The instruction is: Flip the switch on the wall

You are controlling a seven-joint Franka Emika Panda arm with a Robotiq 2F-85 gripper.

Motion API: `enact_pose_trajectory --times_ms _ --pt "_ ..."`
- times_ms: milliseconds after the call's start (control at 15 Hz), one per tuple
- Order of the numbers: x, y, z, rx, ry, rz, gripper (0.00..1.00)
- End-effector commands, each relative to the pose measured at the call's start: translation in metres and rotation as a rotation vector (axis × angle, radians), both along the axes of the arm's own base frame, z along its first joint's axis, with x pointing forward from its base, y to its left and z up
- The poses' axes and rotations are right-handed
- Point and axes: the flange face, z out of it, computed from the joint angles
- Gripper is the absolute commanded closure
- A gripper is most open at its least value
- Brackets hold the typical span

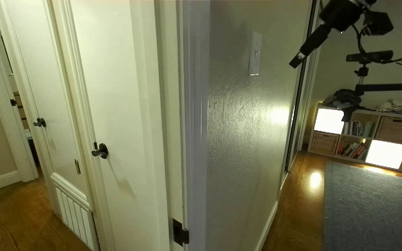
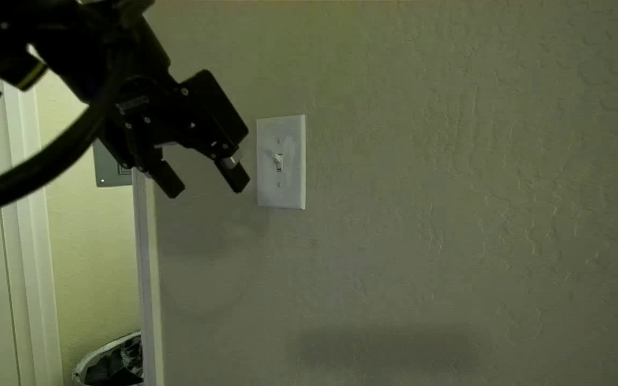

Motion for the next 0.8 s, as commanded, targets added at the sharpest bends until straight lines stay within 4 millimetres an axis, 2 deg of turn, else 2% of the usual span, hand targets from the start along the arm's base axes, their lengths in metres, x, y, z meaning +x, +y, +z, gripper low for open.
enact_pose_trajectory --times_ms 0,67,200,600,733 --pt "0.024 -0.001 0.016 -0.009 -0.093 -0.031 0.05" --pt "0.029 -0.003 0.022 -0.009 -0.116 -0.037 0.28" --pt "0.038 -0.003 0.03 -0.001 -0.158 -0.05 0.32" --pt "0.057 -0.004 0.038 0.067 -0.235 -0.109 0.73" --pt "0.06 -0.001 0.04 0.099 -0.246 -0.124 0.8"
